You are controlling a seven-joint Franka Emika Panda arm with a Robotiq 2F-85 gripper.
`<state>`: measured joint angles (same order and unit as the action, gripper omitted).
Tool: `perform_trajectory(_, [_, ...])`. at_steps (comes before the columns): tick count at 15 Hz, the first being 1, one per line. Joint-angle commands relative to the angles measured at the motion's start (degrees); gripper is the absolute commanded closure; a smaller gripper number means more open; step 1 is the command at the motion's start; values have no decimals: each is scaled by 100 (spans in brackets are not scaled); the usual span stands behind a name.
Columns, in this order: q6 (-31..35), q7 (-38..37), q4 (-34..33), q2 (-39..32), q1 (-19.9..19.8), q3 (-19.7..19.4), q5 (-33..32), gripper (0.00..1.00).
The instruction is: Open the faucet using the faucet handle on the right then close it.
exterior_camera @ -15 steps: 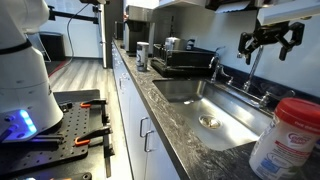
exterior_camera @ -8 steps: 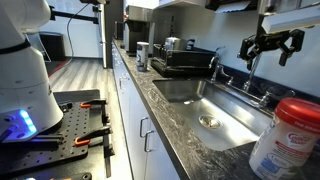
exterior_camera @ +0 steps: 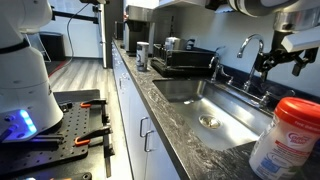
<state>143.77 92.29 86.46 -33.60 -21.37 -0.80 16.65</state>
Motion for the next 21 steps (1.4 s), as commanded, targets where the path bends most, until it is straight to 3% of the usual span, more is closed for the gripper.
perform_trajectory(1, [-130,138,-970,-648,-130,224,-150,0])
perform_trajectory(12, [-1172,39,-3367,-2300,-136,372,-649,0])
perform_trajectory(21, [-1871,2,-4685,-3119,-43,360,-872,0])
